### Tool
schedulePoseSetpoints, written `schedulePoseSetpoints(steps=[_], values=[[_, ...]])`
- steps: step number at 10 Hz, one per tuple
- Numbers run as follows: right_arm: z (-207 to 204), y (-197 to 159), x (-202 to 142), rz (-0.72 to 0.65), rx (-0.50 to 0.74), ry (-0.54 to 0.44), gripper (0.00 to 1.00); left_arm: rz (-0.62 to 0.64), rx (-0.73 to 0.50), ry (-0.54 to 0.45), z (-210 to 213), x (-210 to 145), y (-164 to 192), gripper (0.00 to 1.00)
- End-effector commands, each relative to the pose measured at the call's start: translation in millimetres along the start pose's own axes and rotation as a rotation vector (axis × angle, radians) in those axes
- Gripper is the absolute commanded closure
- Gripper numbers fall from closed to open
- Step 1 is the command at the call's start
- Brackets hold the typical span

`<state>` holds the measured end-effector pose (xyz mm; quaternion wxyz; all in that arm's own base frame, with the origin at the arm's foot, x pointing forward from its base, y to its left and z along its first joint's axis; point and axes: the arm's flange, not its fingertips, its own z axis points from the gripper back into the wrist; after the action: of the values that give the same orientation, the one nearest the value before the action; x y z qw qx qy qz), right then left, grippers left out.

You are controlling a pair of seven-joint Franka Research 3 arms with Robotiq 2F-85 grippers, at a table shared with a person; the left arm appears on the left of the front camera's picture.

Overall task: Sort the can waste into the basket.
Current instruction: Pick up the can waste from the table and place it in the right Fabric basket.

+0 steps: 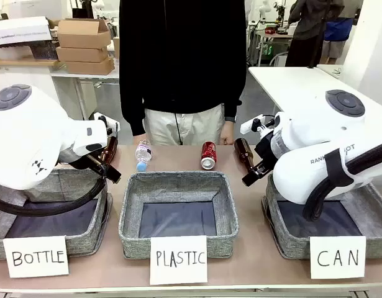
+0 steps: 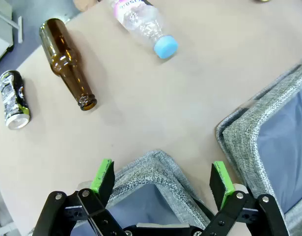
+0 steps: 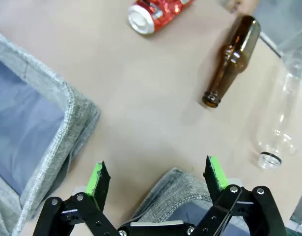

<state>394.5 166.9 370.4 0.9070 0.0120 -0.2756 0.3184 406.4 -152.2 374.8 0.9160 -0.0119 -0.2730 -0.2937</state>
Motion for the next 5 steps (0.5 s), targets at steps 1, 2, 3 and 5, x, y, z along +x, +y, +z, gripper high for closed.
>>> schedulePoseSetpoints(steps=[1, 2, 3, 5], values=[[0.0, 0.0, 0.1, 0.0, 0.0, 0.0, 0.0, 0.0, 0.0, 0.0, 0.0, 0.0, 0.0, 0.0], [0.0, 0.0, 0.1, 0.0, 0.0, 0.0, 0.0, 0.0, 0.0, 0.0, 0.0, 0.0, 0.0, 0.0], [0.0, 0.0, 0.1, 0.0, 0.0, 0.0, 0.0, 0.0, 0.0, 0.0, 0.0, 0.0, 0.0, 0.0], [0.0, 0.0, 0.1, 0.0, 0.0, 0.0, 0.0, 0.0, 0.0, 0.0, 0.0, 0.0, 0.0, 0.0]])
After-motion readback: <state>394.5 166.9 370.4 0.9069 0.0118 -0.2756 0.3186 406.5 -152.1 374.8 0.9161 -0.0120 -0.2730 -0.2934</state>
